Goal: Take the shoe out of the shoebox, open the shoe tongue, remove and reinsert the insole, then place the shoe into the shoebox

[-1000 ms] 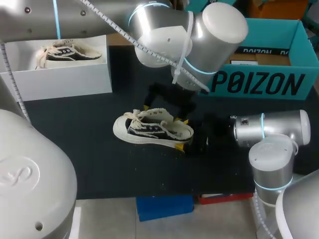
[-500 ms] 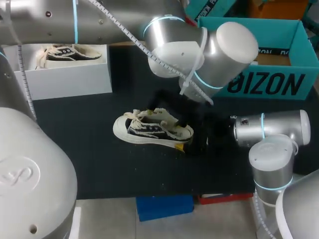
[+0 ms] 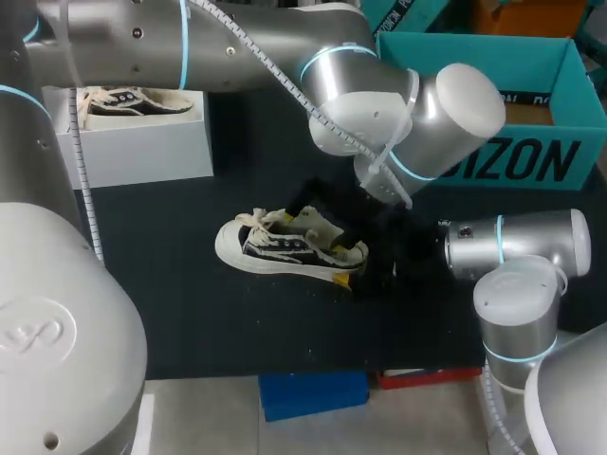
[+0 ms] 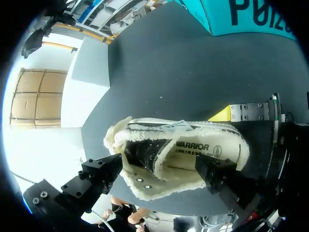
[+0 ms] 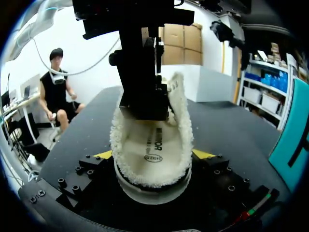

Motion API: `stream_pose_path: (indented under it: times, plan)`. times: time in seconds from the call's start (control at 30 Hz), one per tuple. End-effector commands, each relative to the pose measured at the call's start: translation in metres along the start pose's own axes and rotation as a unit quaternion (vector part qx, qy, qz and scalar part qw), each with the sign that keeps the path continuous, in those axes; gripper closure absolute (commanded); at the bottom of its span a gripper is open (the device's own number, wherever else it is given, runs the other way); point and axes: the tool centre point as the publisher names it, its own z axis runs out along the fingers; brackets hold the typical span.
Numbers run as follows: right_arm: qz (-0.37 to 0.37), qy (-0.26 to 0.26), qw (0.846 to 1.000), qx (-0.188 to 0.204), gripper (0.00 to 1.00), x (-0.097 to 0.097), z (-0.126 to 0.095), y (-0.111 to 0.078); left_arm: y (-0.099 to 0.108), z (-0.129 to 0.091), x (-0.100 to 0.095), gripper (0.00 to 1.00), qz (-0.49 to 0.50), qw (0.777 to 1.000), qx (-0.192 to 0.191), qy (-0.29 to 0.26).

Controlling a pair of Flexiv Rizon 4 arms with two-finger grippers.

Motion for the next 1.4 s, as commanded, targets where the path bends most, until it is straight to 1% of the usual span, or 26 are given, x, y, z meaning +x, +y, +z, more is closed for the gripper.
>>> stream_pose_path:
  times: [0.03,0.23,0.5,0.53,0.57,0.6,0.67,0.7,0.73,0.77,0.8,0.83,1.2,1.4]
  plan:
    - [0.001,-0.001,1.000,0.001,1.00,0.000,0.003,-0.001,0.000,0.007,-0.005,0.00,0.002,1.000,-0.001,0.003]
    - [0.001,-0.001,1.000,0.001,1.00,0.000,0.003,-0.001,0.002,0.014,-0.012,0.00,0.005,1.000,0.002,-0.004]
    - [0.001,-0.001,1.000,0.001,1.00,0.000,0.003,-0.001,0.007,0.020,-0.013,0.00,0.017,0.999,0.017,-0.029]
    - [0.001,-0.001,1.000,0.001,1.00,0.000,0.003,-0.001,0.007,0.020,-0.012,0.04,0.016,0.999,0.022,-0.036]
    - [0.001,-0.001,1.000,0.001,1.00,0.000,0.003,-0.001,0.008,0.020,-0.012,0.08,0.019,0.999,0.024,-0.036]
    - [0.001,-0.001,1.000,0.001,1.00,0.000,0.003,-0.001,0.008,0.020,-0.012,0.16,0.025,0.999,0.026,-0.040]
    - [0.001,-0.001,1.000,0.001,1.00,0.000,0.003,-0.001,0.009,0.021,-0.011,0.42,0.029,0.998,0.033,-0.052]
    - [0.001,-0.001,1.000,0.001,1.00,0.000,0.003,-0.001,0.009,0.022,-0.010,0.53,0.031,0.997,0.035,-0.054]
    - [0.001,-0.001,1.000,0.001,1.00,0.000,0.003,-0.001,0.009,0.023,-0.010,0.61,0.032,0.997,0.035,-0.055]
    - [0.001,-0.001,1.000,0.001,1.00,0.000,0.003,-0.001,0.009,0.024,-0.009,0.72,0.034,0.997,0.035,-0.057]
    - [0.001,-0.001,1.000,0.001,1.00,0.000,0.003,-0.001,0.010,0.025,-0.009,0.88,0.034,0.997,0.035,-0.058]
    - [0.001,-0.001,1.000,0.001,1.00,0.000,0.003,-0.001,0.009,0.026,-0.009,1.00,0.034,0.997,0.033,-0.058]
    - [0.001,-0.001,1.000,0.001,1.00,0.000,0.003,-0.001,0.009,0.024,-0.006,1.00,0.037,0.997,0.033,-0.053]
    - [0.001,-0.001,1.000,0.001,1.00,0.000,0.003,-0.001,0.004,0.012,-0.011,1.00,0.016,0.999,0.041,-0.031]
